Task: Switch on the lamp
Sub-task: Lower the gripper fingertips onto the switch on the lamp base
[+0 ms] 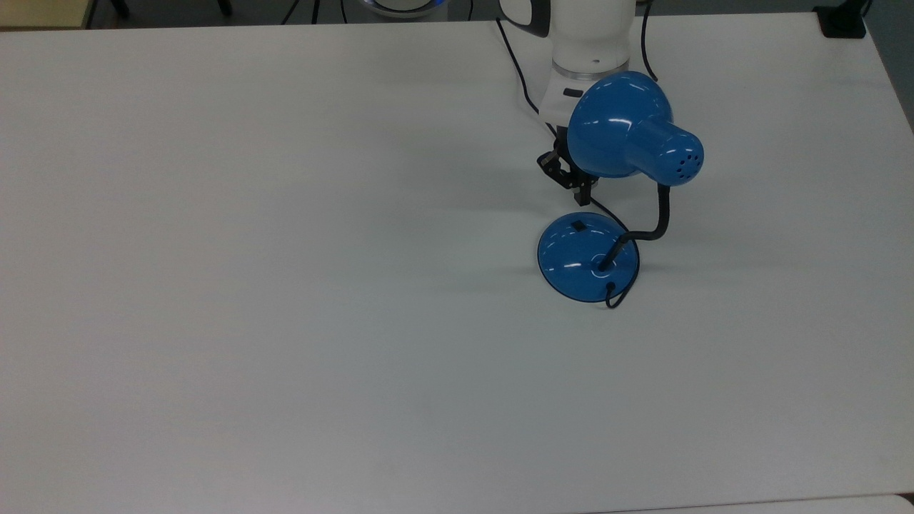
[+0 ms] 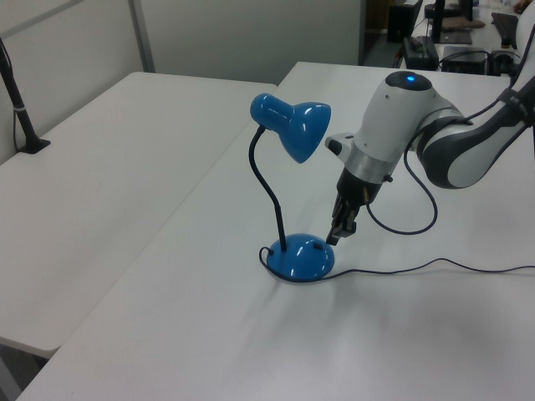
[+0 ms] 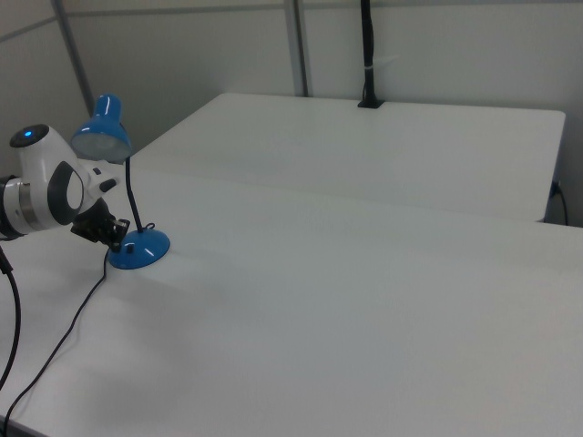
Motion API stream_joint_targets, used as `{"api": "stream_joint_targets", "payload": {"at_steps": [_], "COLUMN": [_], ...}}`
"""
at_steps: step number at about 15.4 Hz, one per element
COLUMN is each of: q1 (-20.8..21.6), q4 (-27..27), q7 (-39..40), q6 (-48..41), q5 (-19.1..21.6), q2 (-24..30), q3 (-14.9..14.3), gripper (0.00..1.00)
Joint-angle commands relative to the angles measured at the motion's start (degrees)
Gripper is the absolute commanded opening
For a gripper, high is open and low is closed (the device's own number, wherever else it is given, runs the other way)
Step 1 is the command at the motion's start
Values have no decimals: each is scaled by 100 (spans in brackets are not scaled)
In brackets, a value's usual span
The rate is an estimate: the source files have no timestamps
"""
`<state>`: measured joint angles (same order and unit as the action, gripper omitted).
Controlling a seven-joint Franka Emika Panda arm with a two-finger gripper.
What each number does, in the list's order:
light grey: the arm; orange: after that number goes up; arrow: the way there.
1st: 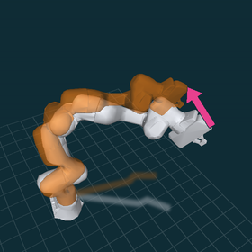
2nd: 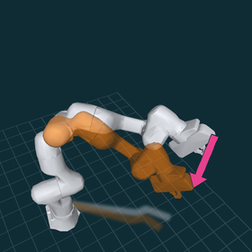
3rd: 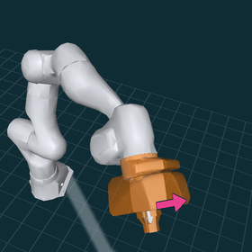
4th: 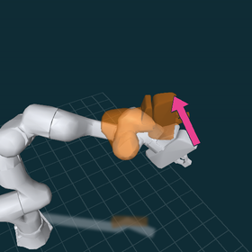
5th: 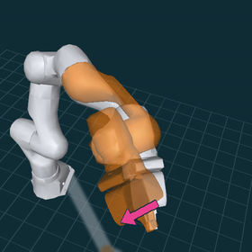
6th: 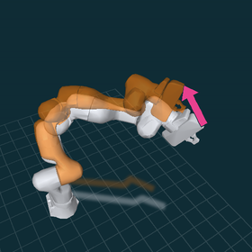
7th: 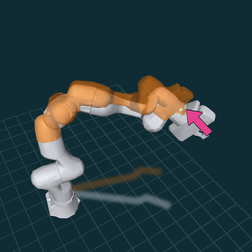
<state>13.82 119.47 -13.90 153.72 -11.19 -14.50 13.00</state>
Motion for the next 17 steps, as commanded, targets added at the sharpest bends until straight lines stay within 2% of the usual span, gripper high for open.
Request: {"api": "stream_joint_targets", "payload": {"at_steps": [1, 17], "q1": [-11, -46], "q4": [-11, -494], "q7": [-411, -500], "q6": [246, 237], "q5": [-349, -358], "q2": [-79, -448], "q3": [-26, -34], "gripper": [0, 0]}}
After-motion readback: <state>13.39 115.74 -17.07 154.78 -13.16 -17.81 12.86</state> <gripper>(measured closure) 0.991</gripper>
